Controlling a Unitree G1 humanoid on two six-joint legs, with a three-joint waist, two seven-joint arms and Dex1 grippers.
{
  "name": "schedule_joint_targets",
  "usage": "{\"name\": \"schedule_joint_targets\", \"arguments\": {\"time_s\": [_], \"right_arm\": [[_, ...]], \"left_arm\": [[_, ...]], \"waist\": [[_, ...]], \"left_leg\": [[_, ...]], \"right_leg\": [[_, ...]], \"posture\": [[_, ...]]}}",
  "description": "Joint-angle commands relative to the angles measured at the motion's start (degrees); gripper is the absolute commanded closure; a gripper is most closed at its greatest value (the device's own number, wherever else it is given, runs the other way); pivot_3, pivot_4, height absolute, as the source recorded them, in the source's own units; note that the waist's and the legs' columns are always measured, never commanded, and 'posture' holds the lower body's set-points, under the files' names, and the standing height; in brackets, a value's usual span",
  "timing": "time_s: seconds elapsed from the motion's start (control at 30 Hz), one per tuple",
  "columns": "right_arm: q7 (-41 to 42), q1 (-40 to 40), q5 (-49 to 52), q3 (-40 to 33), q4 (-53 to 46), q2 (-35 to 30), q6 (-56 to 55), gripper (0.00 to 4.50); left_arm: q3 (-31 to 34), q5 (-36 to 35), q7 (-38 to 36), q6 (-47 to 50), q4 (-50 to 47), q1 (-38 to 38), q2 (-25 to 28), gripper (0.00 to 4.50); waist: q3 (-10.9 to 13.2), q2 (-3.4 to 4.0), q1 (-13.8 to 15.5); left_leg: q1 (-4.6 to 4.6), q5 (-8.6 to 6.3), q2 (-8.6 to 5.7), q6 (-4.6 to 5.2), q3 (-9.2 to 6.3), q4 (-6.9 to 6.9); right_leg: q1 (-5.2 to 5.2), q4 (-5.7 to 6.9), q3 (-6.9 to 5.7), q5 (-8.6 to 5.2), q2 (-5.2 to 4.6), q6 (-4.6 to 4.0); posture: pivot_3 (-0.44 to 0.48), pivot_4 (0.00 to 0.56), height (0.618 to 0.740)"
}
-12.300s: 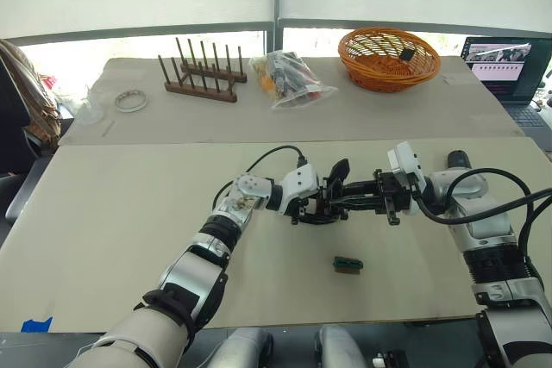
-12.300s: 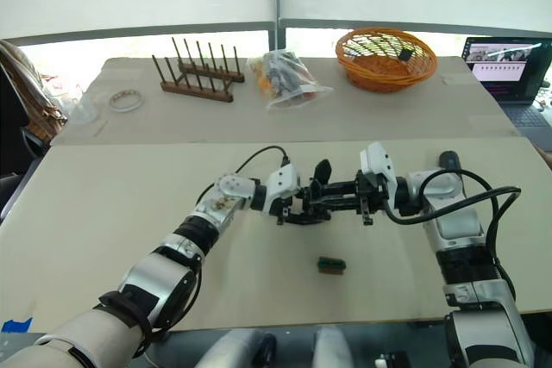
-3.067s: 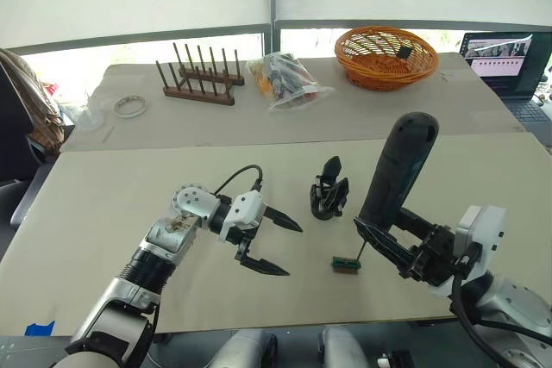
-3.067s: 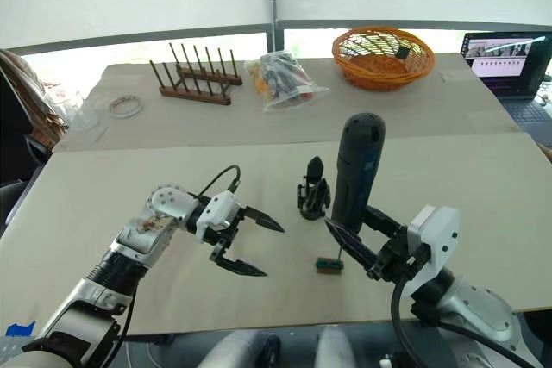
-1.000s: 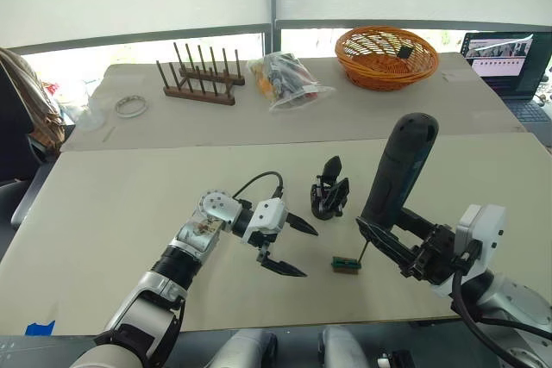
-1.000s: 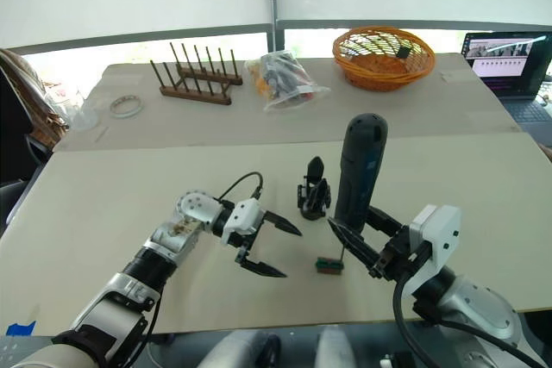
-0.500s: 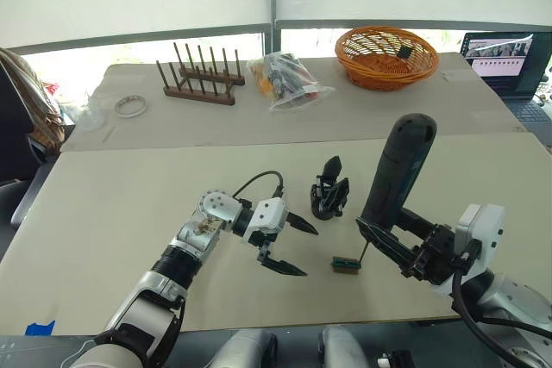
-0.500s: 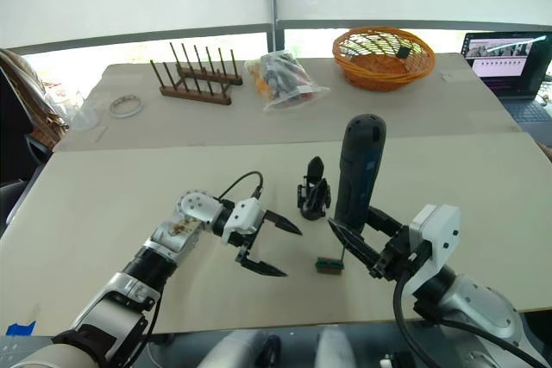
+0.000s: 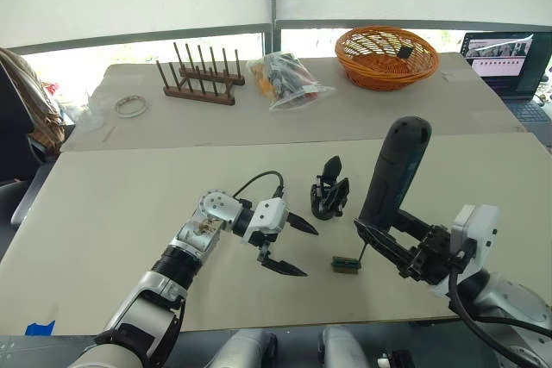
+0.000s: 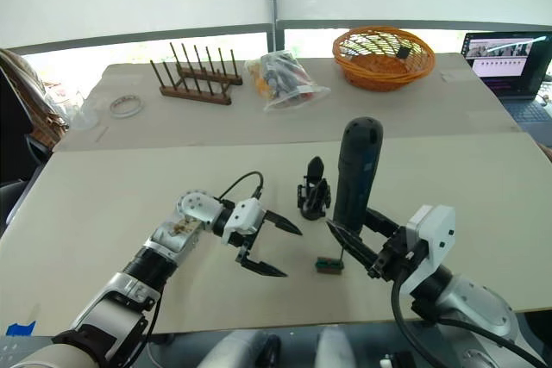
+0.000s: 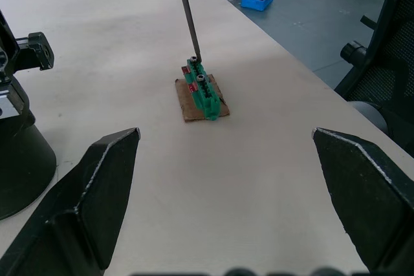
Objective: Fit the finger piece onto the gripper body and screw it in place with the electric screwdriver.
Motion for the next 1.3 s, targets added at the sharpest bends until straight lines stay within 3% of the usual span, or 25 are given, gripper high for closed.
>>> {"name": "schedule_joint_targets", "arguments": {"time_s": [0.03, 0.77, 1.03, 1.3], "right_arm": [[-0.3, -1.1, 1.0, -0.9, -1.8, -0.3, -1.8, 2.59], [0.2, 0.6, 2.3, -1.5, -0.3, -3.3, -0.6, 2.59], [-1.7, 1.0, 9.5, -7.0, -4.1, -4.7, -0.6, 2.59], [-2.4, -0.1, 7.1, -4.7, -3.3, -3.9, -1.3, 2.59]], "left_arm": [[-0.2, -0.1, -0.2, 0.1, -2.1, -0.6, 0.1, 0.0], [-0.4, 0.1, 0.6, -0.2, -1.6, -0.9, -0.9, 0.0], [-0.8, 0.2, 0.4, -0.2, -1.9, -0.2, -1.0, 0.0], [-1.3, 0.5, 0.8, -0.1, -1.4, -0.2, -1.5, 0.0]], "waist": [[0.0, 0.0, 0.0], [0.0, -0.01, 0.0], [0.0, -0.02, 0.1], [0.0, -0.02, 0.1]], "left_leg": [[0.0, 0.0, 0.0, 0.0, 0.0, 0.0], [-0.07, 0.0, 0.0, 0.0, 0.0, 0.01], [-0.09, 0.0, 0.0, 0.0, 0.0, 0.04], [-0.09, 0.0, 0.01, 0.0, 0.0, 0.03]], "right_leg": [[0.0, 0.0, 0.0, 0.0, 0.0, 0.0], [0.04, 0.0, 0.0, 0.0, -0.01, 0.0], [0.05, 0.0, 0.01, 0.0, -0.01, 0.0], [0.04, 0.0, 0.0, 0.0, -0.01, 0.0]], "posture": [[0.0, 0.15, 0.74], [0.0, 0.15, 0.74], [0.0, 0.15, 0.74], [0.0, 0.15, 0.74]]}}
